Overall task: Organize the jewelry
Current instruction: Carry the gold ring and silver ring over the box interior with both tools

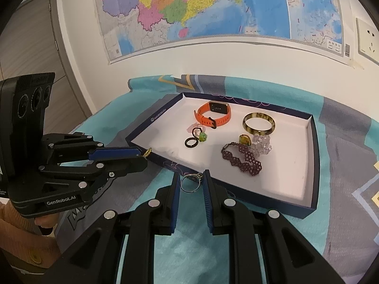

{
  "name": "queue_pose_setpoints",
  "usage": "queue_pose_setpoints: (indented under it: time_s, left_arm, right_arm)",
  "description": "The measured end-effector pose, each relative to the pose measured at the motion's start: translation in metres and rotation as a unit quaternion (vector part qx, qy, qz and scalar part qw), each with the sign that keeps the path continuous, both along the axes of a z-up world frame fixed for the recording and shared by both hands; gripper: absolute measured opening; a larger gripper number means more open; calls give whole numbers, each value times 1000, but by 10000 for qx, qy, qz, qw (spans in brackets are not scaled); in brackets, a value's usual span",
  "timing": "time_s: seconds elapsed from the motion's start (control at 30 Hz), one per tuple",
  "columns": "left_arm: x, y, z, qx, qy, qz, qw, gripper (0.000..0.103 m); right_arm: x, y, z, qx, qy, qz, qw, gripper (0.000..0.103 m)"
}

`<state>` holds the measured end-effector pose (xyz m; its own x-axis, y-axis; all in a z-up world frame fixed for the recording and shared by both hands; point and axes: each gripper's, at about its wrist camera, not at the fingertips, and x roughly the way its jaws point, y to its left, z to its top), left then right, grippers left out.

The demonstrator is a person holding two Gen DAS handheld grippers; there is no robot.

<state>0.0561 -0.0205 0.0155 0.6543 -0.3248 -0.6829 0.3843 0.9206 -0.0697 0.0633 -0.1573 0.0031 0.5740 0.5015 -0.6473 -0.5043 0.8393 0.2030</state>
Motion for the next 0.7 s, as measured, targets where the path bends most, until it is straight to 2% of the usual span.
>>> queue_pose_setpoints:
  time_s: [0.7]
  left_arm:
    - [13, -1, 5, -50, -31, 41, 10000, 16]
  right_arm:
    - [20, -5, 1, 61, -13, -70, 10000, 17]
